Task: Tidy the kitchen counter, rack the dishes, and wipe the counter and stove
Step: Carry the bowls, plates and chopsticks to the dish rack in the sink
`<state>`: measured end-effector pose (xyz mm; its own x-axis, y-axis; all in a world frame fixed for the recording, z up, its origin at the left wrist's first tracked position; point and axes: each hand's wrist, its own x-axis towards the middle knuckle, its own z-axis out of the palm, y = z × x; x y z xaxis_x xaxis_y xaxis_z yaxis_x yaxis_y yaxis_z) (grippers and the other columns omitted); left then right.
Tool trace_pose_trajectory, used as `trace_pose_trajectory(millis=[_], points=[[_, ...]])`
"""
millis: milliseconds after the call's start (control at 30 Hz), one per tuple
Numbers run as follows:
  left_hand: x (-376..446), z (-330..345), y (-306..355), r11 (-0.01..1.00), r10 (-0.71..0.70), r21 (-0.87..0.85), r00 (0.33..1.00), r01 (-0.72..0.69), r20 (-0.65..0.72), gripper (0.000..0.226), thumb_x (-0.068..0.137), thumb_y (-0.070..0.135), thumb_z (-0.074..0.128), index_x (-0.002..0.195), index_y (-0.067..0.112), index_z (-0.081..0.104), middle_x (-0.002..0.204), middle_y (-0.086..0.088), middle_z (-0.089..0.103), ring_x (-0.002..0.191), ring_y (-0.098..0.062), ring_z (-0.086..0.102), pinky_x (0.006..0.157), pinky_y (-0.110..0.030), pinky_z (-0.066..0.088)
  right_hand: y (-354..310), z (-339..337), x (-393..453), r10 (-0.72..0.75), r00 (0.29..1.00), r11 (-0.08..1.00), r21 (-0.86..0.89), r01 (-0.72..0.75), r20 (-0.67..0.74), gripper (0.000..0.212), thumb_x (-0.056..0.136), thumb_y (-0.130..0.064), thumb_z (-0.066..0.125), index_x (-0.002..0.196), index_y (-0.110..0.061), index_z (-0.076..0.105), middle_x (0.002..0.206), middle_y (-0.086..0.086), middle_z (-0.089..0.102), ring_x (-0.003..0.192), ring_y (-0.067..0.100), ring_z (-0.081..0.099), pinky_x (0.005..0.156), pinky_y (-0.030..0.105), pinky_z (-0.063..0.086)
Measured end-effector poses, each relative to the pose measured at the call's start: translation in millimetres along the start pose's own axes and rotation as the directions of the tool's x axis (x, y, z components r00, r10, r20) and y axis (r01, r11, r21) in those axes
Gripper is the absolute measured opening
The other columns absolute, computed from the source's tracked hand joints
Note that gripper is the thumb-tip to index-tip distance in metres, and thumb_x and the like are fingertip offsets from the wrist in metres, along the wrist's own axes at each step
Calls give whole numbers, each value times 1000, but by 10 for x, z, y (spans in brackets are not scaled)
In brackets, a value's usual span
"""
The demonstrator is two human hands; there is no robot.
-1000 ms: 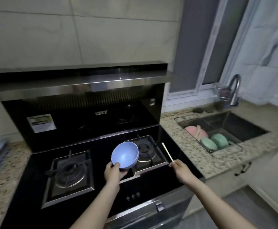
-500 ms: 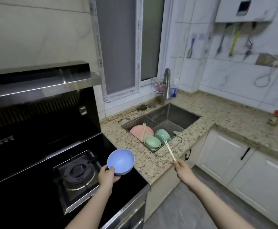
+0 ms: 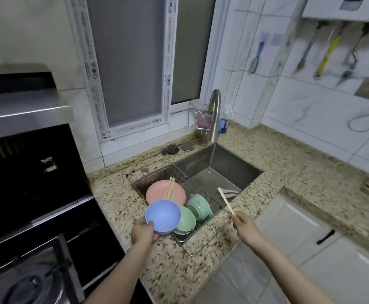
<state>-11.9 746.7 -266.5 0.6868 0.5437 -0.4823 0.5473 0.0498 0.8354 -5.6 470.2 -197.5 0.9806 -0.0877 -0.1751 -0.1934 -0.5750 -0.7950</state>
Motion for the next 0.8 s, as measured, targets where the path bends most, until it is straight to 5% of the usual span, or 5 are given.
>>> trace_pose_trajectory(millis=[100, 200, 467, 600, 800], points=[[182, 175, 13, 981, 61, 181, 997, -68, 45, 26, 91, 9, 53, 114, 0, 59, 113, -21, 63, 51, -14, 51, 42, -22, 38, -8, 10, 344, -4, 999, 1000, 6, 4, 31, 23, 99, -16, 43, 85, -13, 61, 72, -8, 51, 69, 7, 46, 59, 24, 30], [370, 346, 4, 949, 117, 278, 986, -147, 120, 8, 86, 6, 56, 84, 9, 63, 86, -18, 64, 70, -27, 52, 55, -25, 36, 1, 88, 718, -18, 996, 999, -27, 20, 90, 31, 99, -16, 44, 71, -21, 52, 69, -8, 49, 67, 7, 45, 62, 20, 35], [738, 784, 158, 812, 203, 492, 943, -313, 265, 23, 75, 27, 50, 66, 10, 62, 65, -9, 59, 82, -28, 62, 62, -34, 36, -95, 387, 1846, -24, 933, 999, -37, 40, 359, 31, 102, -19, 38, 96, 1, 61, 86, 14, 56, 85, 17, 46, 60, 27, 27], [896, 991, 229, 678, 127, 692, 966, -249, 224, 20, 93, 23, 50, 94, 11, 66, 99, -15, 67, 95, -30, 62, 78, -38, 46, -150, 536, 2391, -47, 871, 999, 11, 48, 490, 27, 102, -19, 37, 83, -6, 51, 78, 17, 46, 70, 17, 41, 58, 26, 29], [967, 1222, 294, 691, 50, 715, 993, -109, 104, 33, 100, 28, 38, 124, 14, 56, 129, -8, 58, 116, -25, 55, 95, -36, 45, -190, 782, 3054, -92, 763, 990, -22, 138, 640, 25, 100, -20, 41, 92, -7, 60, 81, 7, 59, 73, 15, 53, 59, 20, 39]])
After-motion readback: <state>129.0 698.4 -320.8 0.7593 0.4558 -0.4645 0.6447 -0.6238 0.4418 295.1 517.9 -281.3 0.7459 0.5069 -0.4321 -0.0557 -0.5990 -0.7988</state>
